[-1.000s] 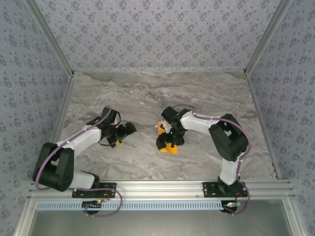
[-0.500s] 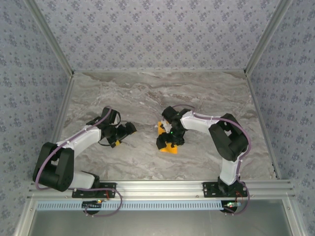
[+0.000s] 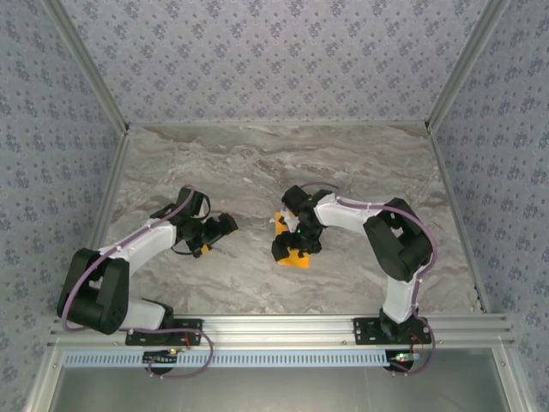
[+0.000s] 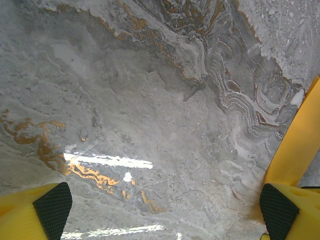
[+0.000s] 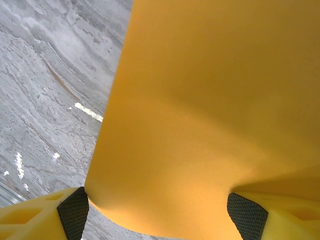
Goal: Fold a paper plane with a square sheet of paper (pick it up from the middle)
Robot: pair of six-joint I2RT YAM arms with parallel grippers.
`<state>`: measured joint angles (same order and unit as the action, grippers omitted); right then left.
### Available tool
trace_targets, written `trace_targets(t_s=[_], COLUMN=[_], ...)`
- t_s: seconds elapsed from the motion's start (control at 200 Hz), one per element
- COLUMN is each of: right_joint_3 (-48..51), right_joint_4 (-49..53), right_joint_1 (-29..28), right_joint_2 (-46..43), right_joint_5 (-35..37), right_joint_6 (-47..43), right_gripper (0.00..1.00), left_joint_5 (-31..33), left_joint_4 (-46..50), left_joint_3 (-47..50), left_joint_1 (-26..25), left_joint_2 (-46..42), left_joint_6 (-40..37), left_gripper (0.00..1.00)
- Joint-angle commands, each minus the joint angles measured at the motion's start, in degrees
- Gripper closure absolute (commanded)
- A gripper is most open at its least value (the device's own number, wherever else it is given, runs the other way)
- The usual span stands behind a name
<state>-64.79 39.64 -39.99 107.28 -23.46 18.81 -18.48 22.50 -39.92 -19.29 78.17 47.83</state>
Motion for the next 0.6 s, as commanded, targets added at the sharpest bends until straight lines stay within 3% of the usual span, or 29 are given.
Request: trace_targets(t_s=[0.0, 0.205, 0.445, 0.595], right_joint_3=[4.95, 4.72, 2.51, 1.52], right_joint_4=[-2.37, -1.98, -0.20, -0.49], right_joint_1=[0.43, 0.42, -5.66, -8.81], right_joint_2=[8.80, 9.40, 9.21, 11.41], right_joint_5=[7.93, 9.76, 23.39, 27.24], right_joint_6=[-1.31, -0.52, 4.06, 7.56], right_gripper=[0.16, 0.18, 0.21, 0.25], left_joint_5=[-0.59, -0.59, -0.68, -0.70], left_joint_4=[0.53, 0.53, 0.18, -0.09], left_joint_3=[-0.95, -1.04, -0.86, -0.77], left_joint_1=[-0.42, -0.45, -0.64, -1.09], left_joint_2=[0.57, 0.66, 0.69, 0.66], left_joint_6=[-1.03, -1.04, -0.75, -0.50], left_gripper=[0.01, 0.01, 0.01, 0.01])
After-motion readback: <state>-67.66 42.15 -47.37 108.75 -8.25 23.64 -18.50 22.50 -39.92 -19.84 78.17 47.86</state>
